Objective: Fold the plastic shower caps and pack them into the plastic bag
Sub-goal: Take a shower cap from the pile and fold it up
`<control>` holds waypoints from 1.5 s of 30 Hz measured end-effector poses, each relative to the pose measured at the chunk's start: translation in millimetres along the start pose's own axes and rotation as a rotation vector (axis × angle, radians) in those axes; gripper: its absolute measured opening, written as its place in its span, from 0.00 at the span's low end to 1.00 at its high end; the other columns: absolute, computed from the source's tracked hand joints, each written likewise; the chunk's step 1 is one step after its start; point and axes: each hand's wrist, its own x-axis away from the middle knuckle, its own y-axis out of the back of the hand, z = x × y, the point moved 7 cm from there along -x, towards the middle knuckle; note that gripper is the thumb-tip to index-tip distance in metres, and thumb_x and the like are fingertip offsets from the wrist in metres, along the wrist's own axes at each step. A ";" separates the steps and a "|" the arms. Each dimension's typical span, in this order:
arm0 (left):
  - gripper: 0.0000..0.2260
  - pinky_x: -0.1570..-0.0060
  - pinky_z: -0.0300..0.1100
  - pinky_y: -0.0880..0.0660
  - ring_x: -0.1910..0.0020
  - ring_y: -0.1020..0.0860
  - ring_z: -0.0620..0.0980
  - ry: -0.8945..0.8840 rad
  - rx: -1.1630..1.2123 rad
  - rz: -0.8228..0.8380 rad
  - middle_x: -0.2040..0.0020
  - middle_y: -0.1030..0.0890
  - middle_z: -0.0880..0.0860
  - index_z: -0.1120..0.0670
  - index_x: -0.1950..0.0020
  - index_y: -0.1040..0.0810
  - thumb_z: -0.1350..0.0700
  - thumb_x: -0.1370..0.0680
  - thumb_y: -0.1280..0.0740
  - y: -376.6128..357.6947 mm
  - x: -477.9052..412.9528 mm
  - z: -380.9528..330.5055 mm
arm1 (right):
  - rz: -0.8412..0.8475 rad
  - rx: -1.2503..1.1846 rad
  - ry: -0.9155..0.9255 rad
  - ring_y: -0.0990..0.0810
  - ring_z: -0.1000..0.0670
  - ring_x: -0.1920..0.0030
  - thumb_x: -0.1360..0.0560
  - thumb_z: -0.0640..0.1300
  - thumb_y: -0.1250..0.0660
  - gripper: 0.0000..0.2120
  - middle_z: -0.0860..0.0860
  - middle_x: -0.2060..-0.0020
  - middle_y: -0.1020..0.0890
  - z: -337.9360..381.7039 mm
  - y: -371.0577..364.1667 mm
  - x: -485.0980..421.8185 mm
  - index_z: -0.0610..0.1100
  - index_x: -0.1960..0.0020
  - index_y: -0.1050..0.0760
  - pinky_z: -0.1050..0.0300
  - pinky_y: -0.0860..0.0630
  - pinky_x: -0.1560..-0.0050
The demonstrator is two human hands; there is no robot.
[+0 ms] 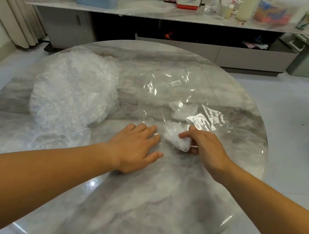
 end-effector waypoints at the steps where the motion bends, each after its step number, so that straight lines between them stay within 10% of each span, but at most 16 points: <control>1: 0.31 0.26 0.49 0.44 0.23 0.43 0.53 -0.011 -0.012 -0.015 0.18 0.45 0.53 0.50 0.19 0.43 0.35 0.17 0.55 0.9 0.3 -0.1 | 0.007 -0.007 0.007 0.16 0.47 0.49 0.17 0.56 0.40 0.20 0.48 0.52 0.14 0.5 -0.2 0.0 0.46 0.54 0.14 0.48 0.22 0.42; 10: 0.38 0.21 0.49 0.58 0.19 0.62 0.49 -0.035 0.122 -0.019 0.17 0.60 0.52 0.46 0.19 0.42 0.31 0.24 0.65 -6.0 -2.7 -1.4 | 0.027 -0.002 0.047 0.16 0.49 0.50 0.25 0.67 0.38 0.25 0.50 0.53 0.13 -0.9 -1.8 1.3 0.48 0.54 0.14 0.48 0.22 0.41; 15: 0.26 0.21 0.47 0.58 0.18 0.59 0.50 -0.026 0.220 0.019 0.17 0.59 0.51 0.44 0.19 0.45 0.37 0.16 0.52 -11.2 -4.7 2.1 | 0.024 0.059 0.057 0.17 0.43 0.46 0.31 0.75 0.41 0.30 0.49 0.52 0.14 -2.4 -0.9 2.9 0.52 0.53 0.14 0.36 0.24 0.37; 28: 0.29 0.23 0.48 0.49 0.20 0.50 0.50 -0.015 0.145 -0.021 0.17 0.53 0.51 0.45 0.19 0.43 0.36 0.17 0.54 -6.3 -6.7 -2.2 | -0.071 -0.389 -0.125 0.15 0.44 0.50 0.17 0.57 0.42 0.25 0.38 0.47 0.16 -2.0 1.7 9.0 0.37 0.53 0.18 0.50 0.18 0.46; 45: 0.36 0.26 0.47 0.49 0.22 0.48 0.48 -0.007 0.102 -0.109 0.17 0.52 0.48 0.52 0.17 0.51 0.33 0.20 0.56 5.1 -2.1 -0.3 | 0.085 -0.057 -0.017 0.15 0.49 0.53 0.24 0.66 0.43 0.31 0.50 0.56 0.13 5.4 -2.8 16.1 0.42 0.52 0.15 0.57 0.20 0.51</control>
